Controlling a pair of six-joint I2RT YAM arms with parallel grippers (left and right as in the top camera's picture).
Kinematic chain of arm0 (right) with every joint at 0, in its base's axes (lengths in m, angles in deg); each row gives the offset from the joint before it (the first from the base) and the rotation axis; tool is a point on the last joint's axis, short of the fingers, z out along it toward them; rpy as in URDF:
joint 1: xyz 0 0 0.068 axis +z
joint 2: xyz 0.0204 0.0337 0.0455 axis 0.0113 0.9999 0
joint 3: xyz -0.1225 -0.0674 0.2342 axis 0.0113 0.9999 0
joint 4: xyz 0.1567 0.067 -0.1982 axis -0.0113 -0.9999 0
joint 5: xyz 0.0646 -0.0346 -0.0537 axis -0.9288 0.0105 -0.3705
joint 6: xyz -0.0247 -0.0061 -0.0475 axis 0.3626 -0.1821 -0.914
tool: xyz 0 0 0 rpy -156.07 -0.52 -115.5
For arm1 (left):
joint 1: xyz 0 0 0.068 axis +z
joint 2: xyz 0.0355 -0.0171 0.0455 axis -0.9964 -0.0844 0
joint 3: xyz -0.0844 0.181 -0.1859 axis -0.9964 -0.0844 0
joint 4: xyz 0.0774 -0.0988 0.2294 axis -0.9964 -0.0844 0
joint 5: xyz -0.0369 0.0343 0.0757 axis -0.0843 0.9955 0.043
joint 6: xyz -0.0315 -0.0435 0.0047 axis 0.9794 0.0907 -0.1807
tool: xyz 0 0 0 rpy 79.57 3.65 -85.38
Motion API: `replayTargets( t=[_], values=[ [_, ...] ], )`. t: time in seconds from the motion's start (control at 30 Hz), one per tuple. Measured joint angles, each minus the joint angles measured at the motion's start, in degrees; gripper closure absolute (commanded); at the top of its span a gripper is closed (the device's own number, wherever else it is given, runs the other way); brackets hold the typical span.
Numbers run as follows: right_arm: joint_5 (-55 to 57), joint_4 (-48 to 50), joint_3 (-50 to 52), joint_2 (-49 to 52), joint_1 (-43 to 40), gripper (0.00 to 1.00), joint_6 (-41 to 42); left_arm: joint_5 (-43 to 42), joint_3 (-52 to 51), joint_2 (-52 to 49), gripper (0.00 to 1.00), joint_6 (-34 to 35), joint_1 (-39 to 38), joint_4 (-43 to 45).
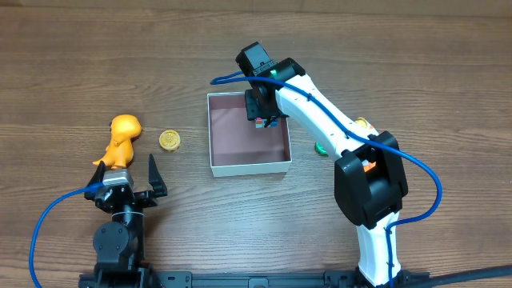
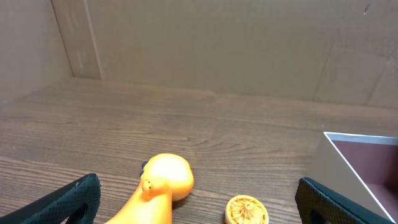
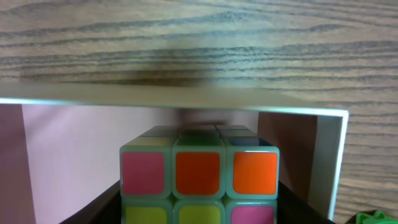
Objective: Pack container
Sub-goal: 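Lower the cube into the box and open the right gripper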
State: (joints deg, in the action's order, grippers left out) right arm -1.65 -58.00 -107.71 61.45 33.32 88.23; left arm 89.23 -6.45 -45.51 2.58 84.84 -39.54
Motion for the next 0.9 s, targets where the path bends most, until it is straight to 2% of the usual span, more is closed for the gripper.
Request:
replayTargets(
  t=[0.63, 0.73, 0.9],
  values=[
    [0.9, 2.1, 0.0, 0.0, 0.0, 0.57, 0.0, 0.0, 0.0, 0.0, 0.00, 0.0, 0.0, 0.0],
    [0.9, 2.1, 0.0, 0.0, 0.0, 0.47, 0.0, 0.0, 0.0, 0.0, 0.00, 0.0, 0.0, 0.0],
    [0.9, 1.4, 0.1, 0.0, -0.4, 0.43, 0.0, 0.0, 0.0, 0.0, 0.00, 0.0, 0.0, 0.0]
  ],
)
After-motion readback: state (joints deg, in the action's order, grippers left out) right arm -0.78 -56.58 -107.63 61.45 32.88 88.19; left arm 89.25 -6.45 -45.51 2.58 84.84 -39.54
